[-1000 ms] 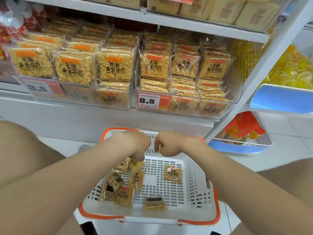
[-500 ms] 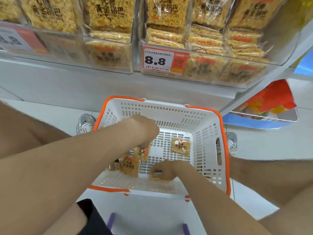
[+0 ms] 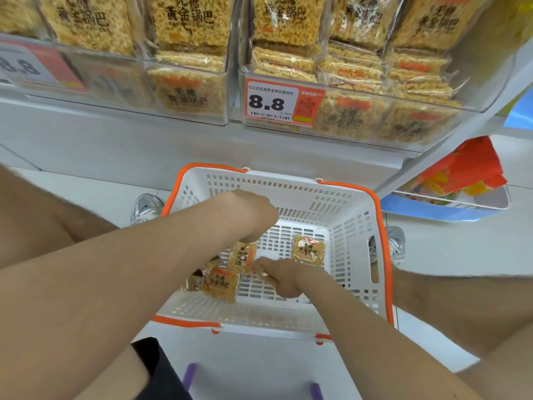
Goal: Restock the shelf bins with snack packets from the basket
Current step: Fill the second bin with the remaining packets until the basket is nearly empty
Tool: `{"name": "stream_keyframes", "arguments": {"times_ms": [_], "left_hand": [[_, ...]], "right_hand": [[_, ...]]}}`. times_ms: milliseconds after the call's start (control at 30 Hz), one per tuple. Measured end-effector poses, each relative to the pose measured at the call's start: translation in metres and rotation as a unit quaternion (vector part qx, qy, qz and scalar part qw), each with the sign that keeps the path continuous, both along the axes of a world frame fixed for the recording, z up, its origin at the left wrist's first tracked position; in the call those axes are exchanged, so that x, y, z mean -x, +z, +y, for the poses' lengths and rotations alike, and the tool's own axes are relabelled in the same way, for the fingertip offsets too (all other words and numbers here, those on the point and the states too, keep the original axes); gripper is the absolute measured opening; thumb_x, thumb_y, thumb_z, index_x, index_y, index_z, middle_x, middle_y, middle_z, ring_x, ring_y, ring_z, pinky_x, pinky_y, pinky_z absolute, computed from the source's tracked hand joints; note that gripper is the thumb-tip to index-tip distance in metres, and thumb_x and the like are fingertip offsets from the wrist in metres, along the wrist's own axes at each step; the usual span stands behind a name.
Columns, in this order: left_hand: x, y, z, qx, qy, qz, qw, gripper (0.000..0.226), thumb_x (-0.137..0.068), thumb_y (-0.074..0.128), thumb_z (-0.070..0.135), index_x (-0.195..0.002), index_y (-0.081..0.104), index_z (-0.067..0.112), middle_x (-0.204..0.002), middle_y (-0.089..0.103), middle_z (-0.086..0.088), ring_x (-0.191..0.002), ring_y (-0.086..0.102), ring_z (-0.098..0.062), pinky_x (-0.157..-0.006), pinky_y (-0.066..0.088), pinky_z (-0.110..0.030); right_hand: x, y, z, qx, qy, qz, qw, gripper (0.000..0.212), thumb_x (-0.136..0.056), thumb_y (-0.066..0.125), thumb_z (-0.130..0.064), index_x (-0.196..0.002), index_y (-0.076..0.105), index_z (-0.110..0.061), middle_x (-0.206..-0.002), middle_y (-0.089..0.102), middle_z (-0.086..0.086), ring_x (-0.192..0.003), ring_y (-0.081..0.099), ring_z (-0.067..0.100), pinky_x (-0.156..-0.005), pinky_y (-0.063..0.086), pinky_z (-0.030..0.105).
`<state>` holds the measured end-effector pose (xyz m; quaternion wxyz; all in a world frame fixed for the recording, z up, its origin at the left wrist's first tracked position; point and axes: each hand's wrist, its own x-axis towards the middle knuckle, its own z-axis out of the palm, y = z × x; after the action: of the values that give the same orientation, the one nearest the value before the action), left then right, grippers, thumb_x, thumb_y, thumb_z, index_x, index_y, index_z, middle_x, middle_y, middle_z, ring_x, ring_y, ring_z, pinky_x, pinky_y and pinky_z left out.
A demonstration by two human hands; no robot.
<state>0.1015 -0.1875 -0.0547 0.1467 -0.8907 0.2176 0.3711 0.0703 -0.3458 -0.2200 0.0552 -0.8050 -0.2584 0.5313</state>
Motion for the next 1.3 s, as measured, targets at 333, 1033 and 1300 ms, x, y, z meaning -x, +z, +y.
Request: {"name": "stream_keyframes", "arguments": {"times_ms": [333,1033,1300], "left_hand": [[-0.011,0.043,0.014,0.063,0.077,0.0,0.995,0.078,-0.088,0.08,0.01,-0.154,0.04,0.023,-0.136,0.057,-0.002,-0.099,0.062,-0.023,-0.072,0.048,-0.032],[-0.029,0.14,0.035,0.401,0.111,-0.502,0.758,0.079,-0.069,0.092,0.027,-0.138,0.053,0.028,-0.126,0.041,-0.001,-0.107,0.054,-0.027,-0.088,0.054,-0.05],[-0.042,0.145,0.027,0.357,0.119,-0.52,0.767,0.087,-0.075,0.089,0.042,-0.148,0.045,0.027,-0.14,0.042,-0.002,-0.12,0.049,-0.029,-0.096,0.045,-0.046]], "right_hand": [[-0.053,0.12,0.004,-0.243,-0.266,-0.121,0.925,0.028,-0.082,0.067,-0.024,-0.109,0.073,-0.025,-0.093,0.072,-0.002,-0.084,0.066,0.013,-0.079,0.054,0.038],[-0.1,0.302,0.009,-0.357,-0.213,-0.623,0.662,0.037,-0.083,0.056,-0.031,-0.113,0.075,-0.018,-0.11,0.063,-0.002,-0.105,0.055,0.019,-0.092,0.049,0.038],[-0.134,0.353,-0.003,-0.33,-0.097,-0.484,0.804,0.024,-0.097,0.064,-0.036,-0.114,0.076,-0.023,-0.095,0.076,-0.009,-0.086,0.069,0.01,-0.083,0.057,0.037]]}}
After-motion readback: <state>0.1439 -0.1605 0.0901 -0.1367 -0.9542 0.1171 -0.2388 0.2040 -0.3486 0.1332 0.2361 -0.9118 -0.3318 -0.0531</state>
